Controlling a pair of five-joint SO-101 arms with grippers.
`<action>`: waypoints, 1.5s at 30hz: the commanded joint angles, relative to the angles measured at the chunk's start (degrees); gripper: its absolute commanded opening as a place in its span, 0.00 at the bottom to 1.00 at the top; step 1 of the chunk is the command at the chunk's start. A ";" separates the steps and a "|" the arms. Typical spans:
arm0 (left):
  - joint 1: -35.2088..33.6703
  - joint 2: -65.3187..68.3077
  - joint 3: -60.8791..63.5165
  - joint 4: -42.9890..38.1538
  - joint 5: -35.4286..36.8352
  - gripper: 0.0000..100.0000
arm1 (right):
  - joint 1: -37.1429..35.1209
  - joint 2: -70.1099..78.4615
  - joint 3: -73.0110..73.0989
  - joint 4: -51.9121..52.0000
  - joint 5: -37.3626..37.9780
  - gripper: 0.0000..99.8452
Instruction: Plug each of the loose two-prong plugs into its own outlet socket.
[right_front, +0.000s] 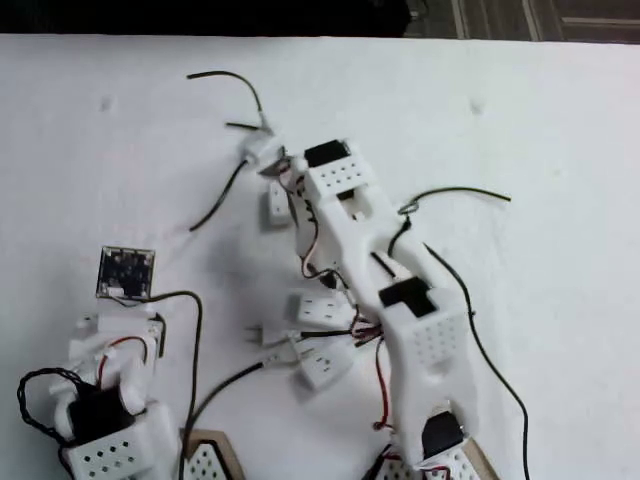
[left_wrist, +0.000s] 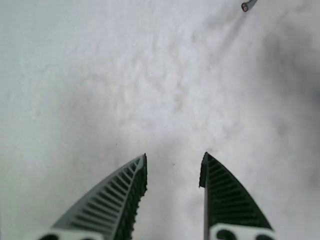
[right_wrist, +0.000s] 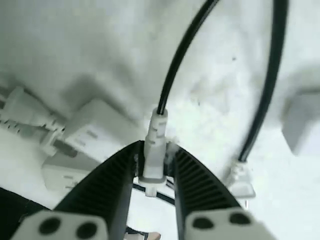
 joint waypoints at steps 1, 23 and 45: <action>-0.13 -0.31 -0.18 -0.09 -0.62 0.18 | -0.48 -14.29 4.92 0.66 -0.26 0.02; 12.62 -0.04 -7.38 -0.26 -0.09 0.22 | 8.13 -56.13 45.80 -26.51 -12.04 0.02; 31.96 71.34 -54.42 -11.16 15.91 0.27 | 19.12 -58.33 54.42 -38.46 -14.42 0.02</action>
